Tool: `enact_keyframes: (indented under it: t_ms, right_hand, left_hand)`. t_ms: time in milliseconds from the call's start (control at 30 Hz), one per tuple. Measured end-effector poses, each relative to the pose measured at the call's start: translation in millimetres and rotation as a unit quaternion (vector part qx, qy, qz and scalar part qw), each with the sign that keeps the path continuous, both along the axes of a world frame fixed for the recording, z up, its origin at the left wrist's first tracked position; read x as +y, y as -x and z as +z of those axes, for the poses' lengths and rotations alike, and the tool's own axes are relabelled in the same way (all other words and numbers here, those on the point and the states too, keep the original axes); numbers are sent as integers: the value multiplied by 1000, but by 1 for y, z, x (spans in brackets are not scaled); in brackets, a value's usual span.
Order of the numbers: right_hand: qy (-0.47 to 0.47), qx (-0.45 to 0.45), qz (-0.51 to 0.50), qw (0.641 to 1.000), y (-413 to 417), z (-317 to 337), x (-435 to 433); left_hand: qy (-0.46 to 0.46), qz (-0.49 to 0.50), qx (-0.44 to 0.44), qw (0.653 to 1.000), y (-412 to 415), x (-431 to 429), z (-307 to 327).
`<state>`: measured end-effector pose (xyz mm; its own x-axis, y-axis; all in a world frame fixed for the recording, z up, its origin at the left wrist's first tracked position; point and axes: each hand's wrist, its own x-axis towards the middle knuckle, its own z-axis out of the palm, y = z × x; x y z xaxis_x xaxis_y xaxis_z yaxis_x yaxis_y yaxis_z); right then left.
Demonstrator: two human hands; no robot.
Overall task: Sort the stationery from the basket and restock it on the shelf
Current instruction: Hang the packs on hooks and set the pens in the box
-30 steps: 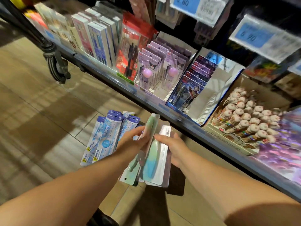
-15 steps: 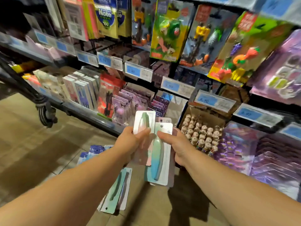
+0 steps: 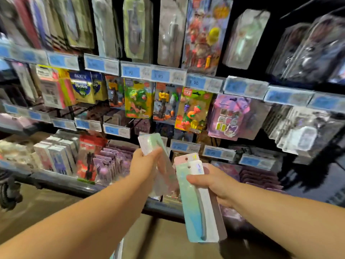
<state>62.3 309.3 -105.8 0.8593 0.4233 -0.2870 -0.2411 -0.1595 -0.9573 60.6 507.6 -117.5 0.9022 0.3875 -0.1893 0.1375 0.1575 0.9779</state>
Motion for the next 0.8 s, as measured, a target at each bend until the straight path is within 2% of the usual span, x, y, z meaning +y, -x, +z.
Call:
enact_keyframes:
  t_ms: [133,333,500,633,800]
  right_hand:
    - [-30,7,-70,997,12,10,-25]
    - [-101,40,-153,982,15,9,-32]
    - [-131,46,-205,969,6,9,-34]
    - [-134,42,-202,969,1,15,-45]
    - [-113,-4,-183,977,-8,25,-71]
  left_hand:
    - [136,18,-14,990,12,-21,7]
    - [228,43,-27,972,10,-38,13]
    - [250,-16,-18,968,22,-66,17]
    - [251,-46,-27,967,17,-70,18]
    - [258,-72,37,963,8,-56,30]
